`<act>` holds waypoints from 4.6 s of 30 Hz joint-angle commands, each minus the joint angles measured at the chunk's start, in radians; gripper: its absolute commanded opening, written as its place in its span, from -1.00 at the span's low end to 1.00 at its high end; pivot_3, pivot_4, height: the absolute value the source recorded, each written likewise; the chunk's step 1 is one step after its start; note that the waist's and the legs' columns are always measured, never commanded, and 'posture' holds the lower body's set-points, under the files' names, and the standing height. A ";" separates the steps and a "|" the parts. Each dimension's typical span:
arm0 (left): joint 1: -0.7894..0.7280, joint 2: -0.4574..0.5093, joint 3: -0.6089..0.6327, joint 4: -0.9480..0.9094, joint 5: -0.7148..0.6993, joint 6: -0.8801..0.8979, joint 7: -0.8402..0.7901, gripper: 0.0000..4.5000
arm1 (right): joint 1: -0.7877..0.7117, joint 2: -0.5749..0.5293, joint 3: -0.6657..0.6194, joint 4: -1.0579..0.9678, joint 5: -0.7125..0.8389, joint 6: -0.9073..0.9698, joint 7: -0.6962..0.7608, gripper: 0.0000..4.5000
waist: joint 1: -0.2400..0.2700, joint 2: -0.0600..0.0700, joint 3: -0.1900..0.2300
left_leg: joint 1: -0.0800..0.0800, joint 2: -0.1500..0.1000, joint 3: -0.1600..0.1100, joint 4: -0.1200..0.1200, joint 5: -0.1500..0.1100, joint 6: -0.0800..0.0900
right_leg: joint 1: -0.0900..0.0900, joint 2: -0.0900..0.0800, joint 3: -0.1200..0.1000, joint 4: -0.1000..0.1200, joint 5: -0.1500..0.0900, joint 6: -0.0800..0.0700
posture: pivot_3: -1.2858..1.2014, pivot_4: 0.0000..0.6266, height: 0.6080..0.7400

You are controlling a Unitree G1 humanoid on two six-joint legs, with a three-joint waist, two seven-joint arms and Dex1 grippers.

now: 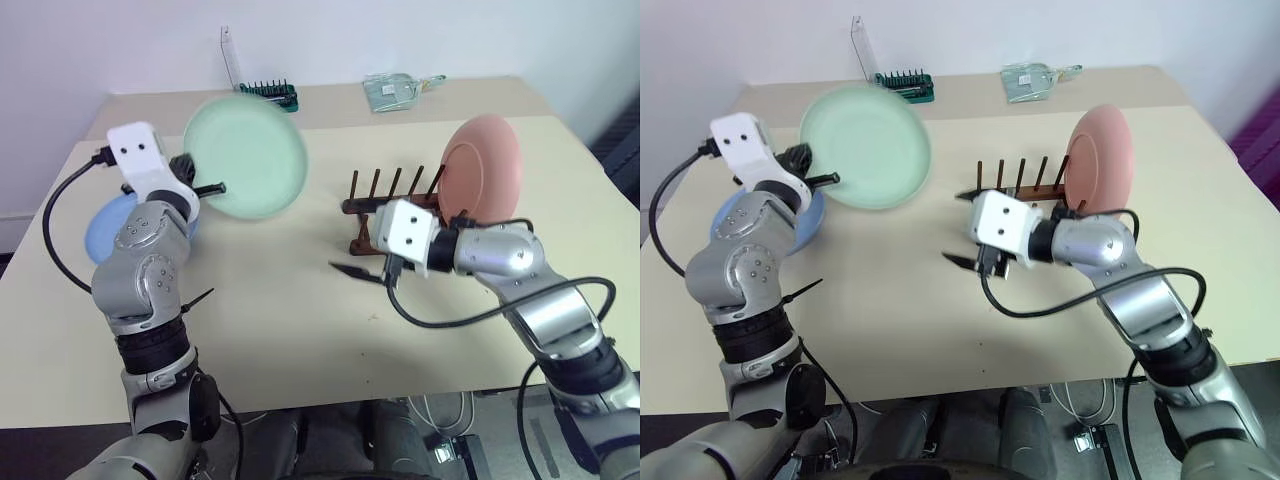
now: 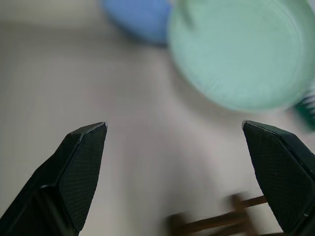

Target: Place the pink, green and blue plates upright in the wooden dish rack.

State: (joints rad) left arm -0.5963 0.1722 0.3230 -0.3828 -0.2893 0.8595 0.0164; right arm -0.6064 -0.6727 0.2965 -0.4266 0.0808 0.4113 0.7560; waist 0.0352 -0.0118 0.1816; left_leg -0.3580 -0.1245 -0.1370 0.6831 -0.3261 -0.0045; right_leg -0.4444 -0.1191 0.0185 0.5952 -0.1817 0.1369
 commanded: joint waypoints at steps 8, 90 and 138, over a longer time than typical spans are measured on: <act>-0.029 -0.068 -0.100 -0.164 -0.163 0.042 -0.061 -0.99 | -0.136 0.073 0.171 0.274 -0.412 -0.366 -0.130 1.00 | -0.002 0.000 0.000 | 0.000 0.000 0.000 0.000 0.000 0.000 | 0.000 0.000 0.000 0.000 0.000 0.000 | 0.03 -0.52 1.00; 0.332 0.368 -0.340 -0.146 -0.242 -0.115 -0.562 0.36 | -0.060 0.016 -0.722 0.222 1.167 0.602 -0.341 -1.00 | -0.023 0.005 0.003 | 0.000 0.002 0.001 -0.004 -0.001 0.003 | -0.001 0.000 0.002 -0.002 0.000 -0.002 | 0.03 -0.52 1.00; 0.025 0.061 0.490 0.194 0.078 0.405 0.285 0.41 | 0.058 0.027 -0.019 -0.151 0.302 0.079 0.025 0.35 | 0.002 -0.006 0.001 | -0.014 0.001 0.000 0.002 0.000 -0.002 | -0.016 0.001 -0.001 0.001 0.003 -0.002 | 0.03 -0.52 1.00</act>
State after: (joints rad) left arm -0.5565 0.2286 0.7840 -0.1815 -0.1948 1.2594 0.3077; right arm -0.5501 -0.6543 0.2836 -0.5291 0.3945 0.5125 0.7827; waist 0.0372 -0.0174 0.1828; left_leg -0.3721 -0.1233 -0.1375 0.6853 -0.3260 -0.0069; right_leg -0.4602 -0.1179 0.0170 0.5965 -0.1783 0.1349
